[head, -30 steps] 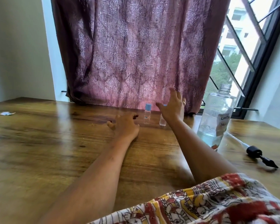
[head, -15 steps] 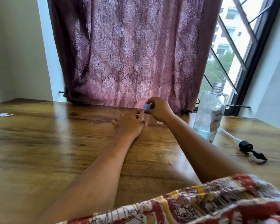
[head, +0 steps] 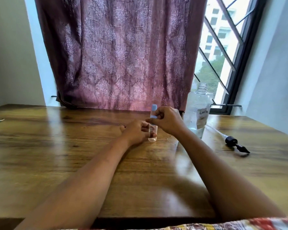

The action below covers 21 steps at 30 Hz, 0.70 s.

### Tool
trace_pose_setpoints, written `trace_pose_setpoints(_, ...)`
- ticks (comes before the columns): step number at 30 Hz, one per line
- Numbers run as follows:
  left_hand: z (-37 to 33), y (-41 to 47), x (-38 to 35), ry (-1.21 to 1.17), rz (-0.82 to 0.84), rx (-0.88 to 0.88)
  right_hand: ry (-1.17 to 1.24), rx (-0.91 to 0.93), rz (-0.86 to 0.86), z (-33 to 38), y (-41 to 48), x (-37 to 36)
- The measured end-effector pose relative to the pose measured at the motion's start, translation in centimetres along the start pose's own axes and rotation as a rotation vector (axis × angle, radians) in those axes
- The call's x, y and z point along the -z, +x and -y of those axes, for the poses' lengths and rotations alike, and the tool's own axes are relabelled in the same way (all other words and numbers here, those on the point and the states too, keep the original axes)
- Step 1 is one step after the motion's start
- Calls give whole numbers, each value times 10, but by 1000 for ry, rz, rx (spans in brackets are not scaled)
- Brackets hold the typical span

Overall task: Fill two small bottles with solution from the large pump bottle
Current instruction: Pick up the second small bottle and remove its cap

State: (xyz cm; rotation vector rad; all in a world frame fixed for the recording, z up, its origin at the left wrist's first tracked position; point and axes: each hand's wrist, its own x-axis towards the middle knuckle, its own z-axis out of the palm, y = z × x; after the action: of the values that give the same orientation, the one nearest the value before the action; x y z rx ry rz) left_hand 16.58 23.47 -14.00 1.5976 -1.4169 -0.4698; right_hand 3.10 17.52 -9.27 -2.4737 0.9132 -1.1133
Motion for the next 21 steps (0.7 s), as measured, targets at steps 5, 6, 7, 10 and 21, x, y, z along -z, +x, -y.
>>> trace_pose_setpoints(5, -3, -3, -2, 107, -19, -14, 0, 41, 33, -3, -1, 3)
trace_pose_setpoints(6, -3, -4, -2, 137, -27, -10, -14, 56, 42, -4, -1, 4)
trace_pose_setpoints(7, -4, -4, -2, 155, -29, -16, -28, 71, 50, -4, -1, 4)
trace_pose_setpoints(10, -4, -4, -1, 169, -29, -33, -41, 134, 64, -4, -3, 3)
trace_pose_setpoints(21, -3, -5, 0, 22, 100, 30, 199, 160, 305, -11, 1, 14)
